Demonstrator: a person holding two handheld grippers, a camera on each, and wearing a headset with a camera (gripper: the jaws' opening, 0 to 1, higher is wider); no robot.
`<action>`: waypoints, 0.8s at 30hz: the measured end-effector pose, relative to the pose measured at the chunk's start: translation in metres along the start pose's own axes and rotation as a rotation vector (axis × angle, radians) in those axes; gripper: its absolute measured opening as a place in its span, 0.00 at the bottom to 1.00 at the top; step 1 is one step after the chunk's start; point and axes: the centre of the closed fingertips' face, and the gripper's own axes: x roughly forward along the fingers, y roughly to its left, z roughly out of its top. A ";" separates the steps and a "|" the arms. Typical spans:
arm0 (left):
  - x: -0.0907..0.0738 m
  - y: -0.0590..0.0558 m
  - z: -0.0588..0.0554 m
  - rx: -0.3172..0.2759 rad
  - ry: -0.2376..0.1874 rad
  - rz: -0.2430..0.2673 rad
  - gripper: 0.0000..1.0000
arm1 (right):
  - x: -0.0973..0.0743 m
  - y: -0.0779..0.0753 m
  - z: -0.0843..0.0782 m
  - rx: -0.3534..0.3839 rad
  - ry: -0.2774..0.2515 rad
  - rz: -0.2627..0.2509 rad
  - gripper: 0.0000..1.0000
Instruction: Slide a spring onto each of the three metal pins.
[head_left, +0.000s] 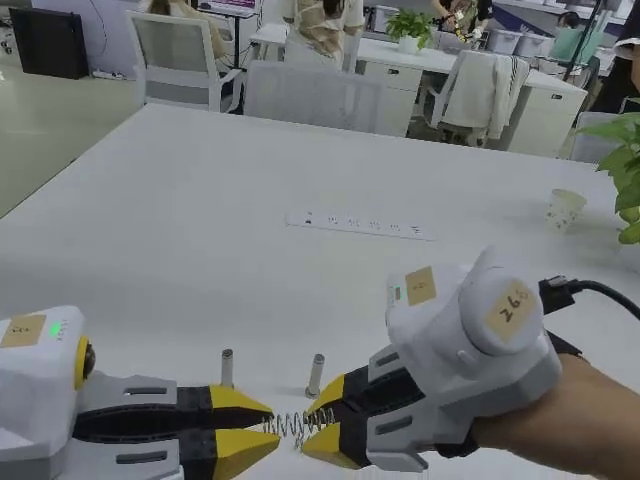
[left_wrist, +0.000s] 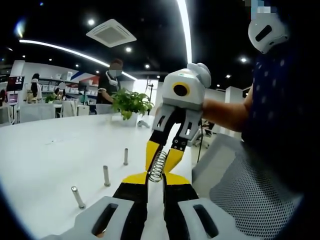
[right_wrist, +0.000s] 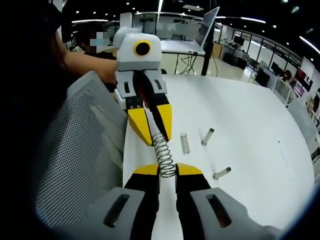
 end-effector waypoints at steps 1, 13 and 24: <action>0.000 0.000 -0.001 0.001 0.003 0.001 0.03 | -0.001 0.000 0.002 0.003 -0.010 0.001 0.09; 0.006 0.000 -0.012 0.013 0.045 -0.007 0.01 | -0.002 0.006 0.013 -0.013 -0.005 0.014 0.09; 0.005 0.000 -0.017 0.017 0.064 -0.014 0.02 | 0.000 0.010 0.014 -0.060 0.045 0.016 0.08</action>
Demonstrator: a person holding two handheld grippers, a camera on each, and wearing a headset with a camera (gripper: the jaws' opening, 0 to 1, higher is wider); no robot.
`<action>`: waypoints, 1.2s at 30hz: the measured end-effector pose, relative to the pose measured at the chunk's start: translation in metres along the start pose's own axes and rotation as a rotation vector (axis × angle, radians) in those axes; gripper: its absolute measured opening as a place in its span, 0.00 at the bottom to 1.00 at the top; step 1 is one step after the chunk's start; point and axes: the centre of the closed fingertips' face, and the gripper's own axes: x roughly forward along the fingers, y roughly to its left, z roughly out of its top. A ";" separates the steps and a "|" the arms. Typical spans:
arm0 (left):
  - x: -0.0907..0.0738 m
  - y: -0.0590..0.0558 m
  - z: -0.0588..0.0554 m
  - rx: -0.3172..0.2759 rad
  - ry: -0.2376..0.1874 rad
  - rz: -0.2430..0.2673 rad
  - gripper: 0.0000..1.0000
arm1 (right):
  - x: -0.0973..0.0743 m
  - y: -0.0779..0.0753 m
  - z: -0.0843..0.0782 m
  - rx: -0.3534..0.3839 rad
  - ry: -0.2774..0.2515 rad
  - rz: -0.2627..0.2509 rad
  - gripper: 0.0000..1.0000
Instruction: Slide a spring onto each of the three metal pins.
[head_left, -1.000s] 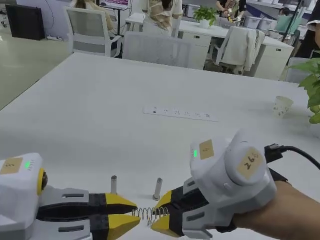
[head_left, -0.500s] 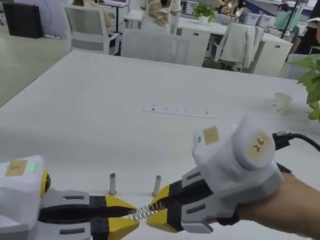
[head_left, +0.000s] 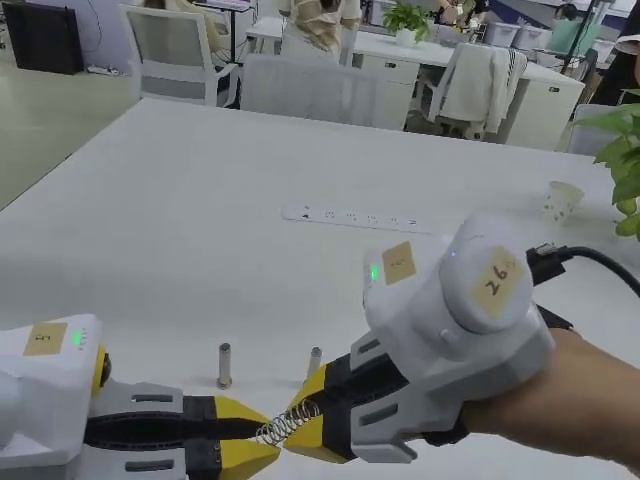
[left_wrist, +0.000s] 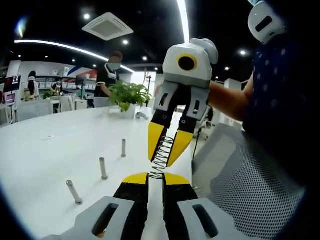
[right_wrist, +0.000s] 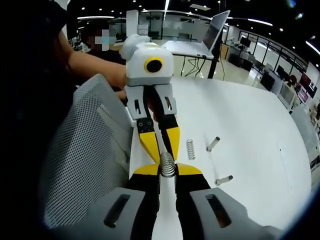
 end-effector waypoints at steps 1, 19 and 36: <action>0.001 -0.001 -0.001 0.000 0.003 -0.001 0.02 | 0.000 0.000 -0.001 0.000 0.006 0.002 0.08; -0.002 0.005 -0.002 -0.024 -0.004 0.032 0.18 | -0.008 -0.010 -0.013 0.015 0.049 -0.024 0.08; -0.034 0.033 -0.021 -0.073 0.011 0.184 0.43 | -0.039 -0.037 -0.047 0.080 0.111 -0.122 0.08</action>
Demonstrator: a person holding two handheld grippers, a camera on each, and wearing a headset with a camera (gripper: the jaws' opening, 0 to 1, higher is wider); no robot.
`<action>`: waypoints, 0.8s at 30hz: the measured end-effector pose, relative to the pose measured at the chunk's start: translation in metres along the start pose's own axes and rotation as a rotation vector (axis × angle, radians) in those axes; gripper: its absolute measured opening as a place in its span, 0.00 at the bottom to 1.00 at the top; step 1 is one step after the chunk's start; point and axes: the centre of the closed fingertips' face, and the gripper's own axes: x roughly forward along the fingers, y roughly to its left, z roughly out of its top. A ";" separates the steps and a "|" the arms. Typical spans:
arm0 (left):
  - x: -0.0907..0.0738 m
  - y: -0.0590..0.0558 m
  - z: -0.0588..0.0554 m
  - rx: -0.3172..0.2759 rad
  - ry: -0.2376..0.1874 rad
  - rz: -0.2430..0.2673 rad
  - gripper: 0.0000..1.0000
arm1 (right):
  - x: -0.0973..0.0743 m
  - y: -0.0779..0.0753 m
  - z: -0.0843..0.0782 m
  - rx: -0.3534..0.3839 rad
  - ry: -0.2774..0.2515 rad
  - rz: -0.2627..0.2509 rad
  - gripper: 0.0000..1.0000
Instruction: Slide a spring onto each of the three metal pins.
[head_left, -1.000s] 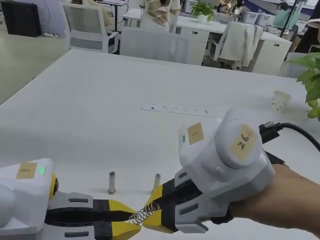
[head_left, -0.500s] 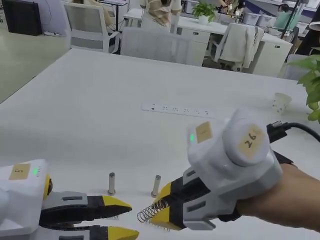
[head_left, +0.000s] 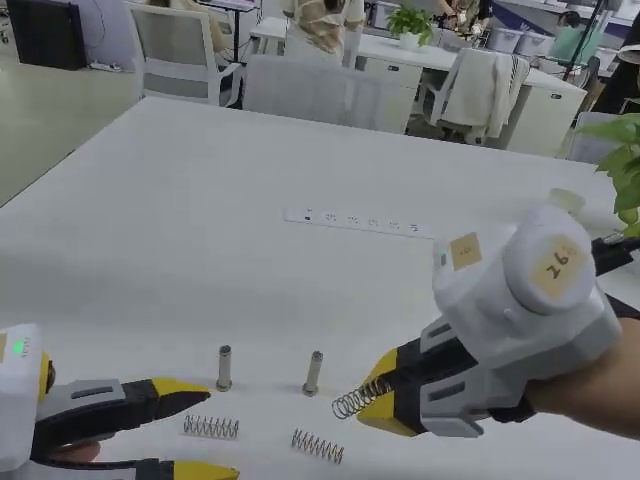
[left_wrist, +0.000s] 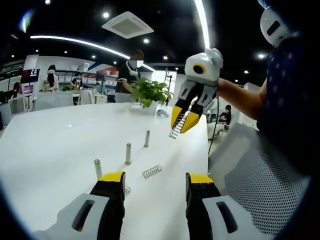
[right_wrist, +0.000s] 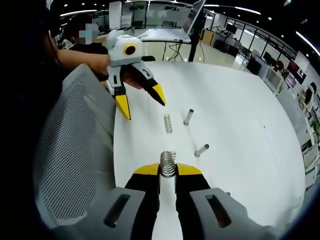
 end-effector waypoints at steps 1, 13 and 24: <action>-0.001 0.001 -0.001 0.001 0.001 0.007 0.44 | -0.001 -0.002 -0.002 0.004 0.004 -0.004 0.08; -0.011 0.015 -0.011 -0.013 0.020 0.076 0.57 | -0.024 -0.037 -0.032 0.066 0.056 -0.082 0.08; -0.011 0.016 -0.008 -0.018 0.015 0.087 0.64 | -0.038 -0.081 -0.059 0.075 0.170 -0.151 0.08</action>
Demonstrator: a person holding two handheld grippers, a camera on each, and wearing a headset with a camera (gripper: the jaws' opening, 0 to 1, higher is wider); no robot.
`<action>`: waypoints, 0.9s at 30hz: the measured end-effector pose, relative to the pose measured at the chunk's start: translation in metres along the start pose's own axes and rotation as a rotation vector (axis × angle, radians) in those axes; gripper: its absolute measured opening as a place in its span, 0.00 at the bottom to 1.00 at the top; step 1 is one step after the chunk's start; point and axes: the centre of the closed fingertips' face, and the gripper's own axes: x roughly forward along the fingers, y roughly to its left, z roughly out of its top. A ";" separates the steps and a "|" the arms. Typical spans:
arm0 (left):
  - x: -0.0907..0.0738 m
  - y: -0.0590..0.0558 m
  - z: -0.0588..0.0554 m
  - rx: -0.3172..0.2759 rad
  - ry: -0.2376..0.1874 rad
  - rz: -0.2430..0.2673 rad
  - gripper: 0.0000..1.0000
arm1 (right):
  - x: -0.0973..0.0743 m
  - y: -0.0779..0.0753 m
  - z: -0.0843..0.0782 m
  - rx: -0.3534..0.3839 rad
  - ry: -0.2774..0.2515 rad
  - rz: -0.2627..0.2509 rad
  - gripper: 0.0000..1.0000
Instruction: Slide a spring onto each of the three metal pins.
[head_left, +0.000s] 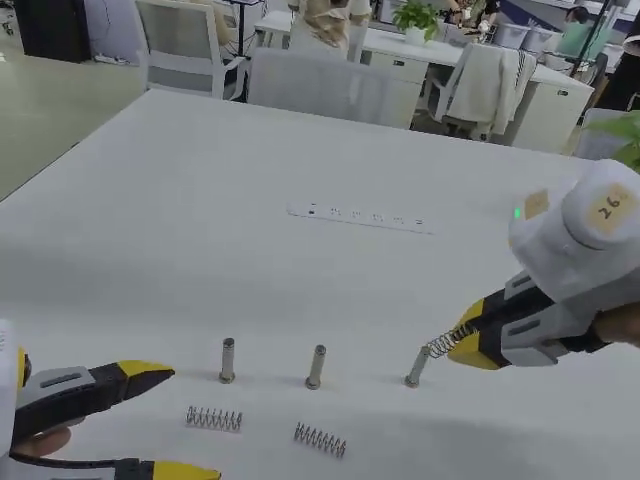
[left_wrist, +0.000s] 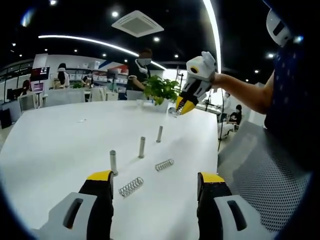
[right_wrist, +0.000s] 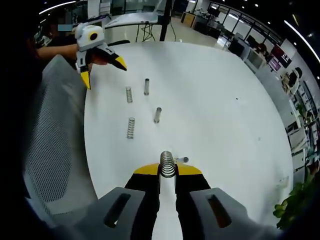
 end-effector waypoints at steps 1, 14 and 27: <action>0.000 -0.001 0.000 0.001 0.001 0.000 0.64 | 0.001 -0.003 0.000 0.001 0.002 -0.002 0.08; 0.000 -0.005 0.000 0.017 0.016 -0.003 0.65 | 0.029 -0.027 -0.015 -0.036 0.160 0.036 0.08; 0.000 -0.006 -0.002 0.021 0.024 -0.002 0.66 | 0.043 -0.035 -0.027 -0.055 0.235 0.068 0.08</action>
